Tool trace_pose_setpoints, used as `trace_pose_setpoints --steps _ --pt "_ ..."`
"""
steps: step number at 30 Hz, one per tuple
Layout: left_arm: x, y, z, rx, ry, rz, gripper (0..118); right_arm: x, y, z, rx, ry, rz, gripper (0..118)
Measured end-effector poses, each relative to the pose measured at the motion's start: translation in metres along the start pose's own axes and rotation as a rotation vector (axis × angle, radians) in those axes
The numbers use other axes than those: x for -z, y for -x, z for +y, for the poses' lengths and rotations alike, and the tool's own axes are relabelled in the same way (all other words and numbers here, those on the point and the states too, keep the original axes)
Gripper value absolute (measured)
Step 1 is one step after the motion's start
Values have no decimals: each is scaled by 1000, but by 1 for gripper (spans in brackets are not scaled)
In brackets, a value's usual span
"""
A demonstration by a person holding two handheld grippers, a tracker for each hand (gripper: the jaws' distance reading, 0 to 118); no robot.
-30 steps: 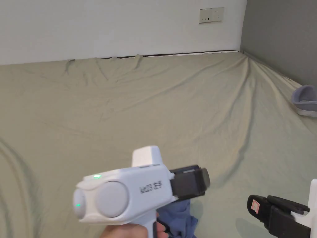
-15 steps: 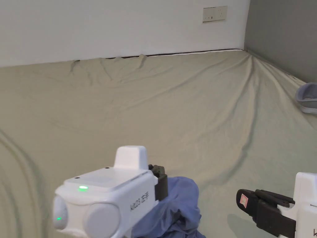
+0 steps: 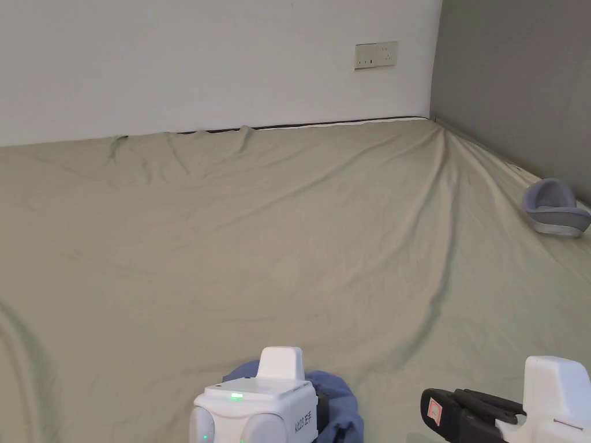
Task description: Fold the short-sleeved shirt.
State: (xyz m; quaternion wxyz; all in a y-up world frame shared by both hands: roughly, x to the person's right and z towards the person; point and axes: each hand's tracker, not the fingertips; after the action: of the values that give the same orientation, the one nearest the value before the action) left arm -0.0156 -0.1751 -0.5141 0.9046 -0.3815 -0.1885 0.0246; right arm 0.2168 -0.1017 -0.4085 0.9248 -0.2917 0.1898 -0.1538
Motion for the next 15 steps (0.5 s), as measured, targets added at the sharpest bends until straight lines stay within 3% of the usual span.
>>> trace_pose_setpoints --steps 3,5,6,8,9,11,12,15 --pt "-30 11 16 -141 47 -73 0 -2 5 3 -30 -1 7 0" --pt "-70 24 22 -238 -43 -207 2 -2 5 7 -35 -12 25 0" --pt "-87 29 23 -264 -97 -258 13 -1 5 9 -31 -15 34 0" --pt "-128 42 24 -313 -201 -309 19 3 7 13 -34 -27 43 0" --pt "-143 46 23 -326 -242 -308 42 5 9 15 -41 -29 45 0" --pt "-172 53 16 -332 -326 -271 104 7 13 18 -69 -27 59 0" --pt "-190 57 11 -329 -394 -273 117 9 15 20 -75 -29 66 0" --pt "-221 66 4 -285 -393 -200 116 16 20 24 -83 -32 86 0"
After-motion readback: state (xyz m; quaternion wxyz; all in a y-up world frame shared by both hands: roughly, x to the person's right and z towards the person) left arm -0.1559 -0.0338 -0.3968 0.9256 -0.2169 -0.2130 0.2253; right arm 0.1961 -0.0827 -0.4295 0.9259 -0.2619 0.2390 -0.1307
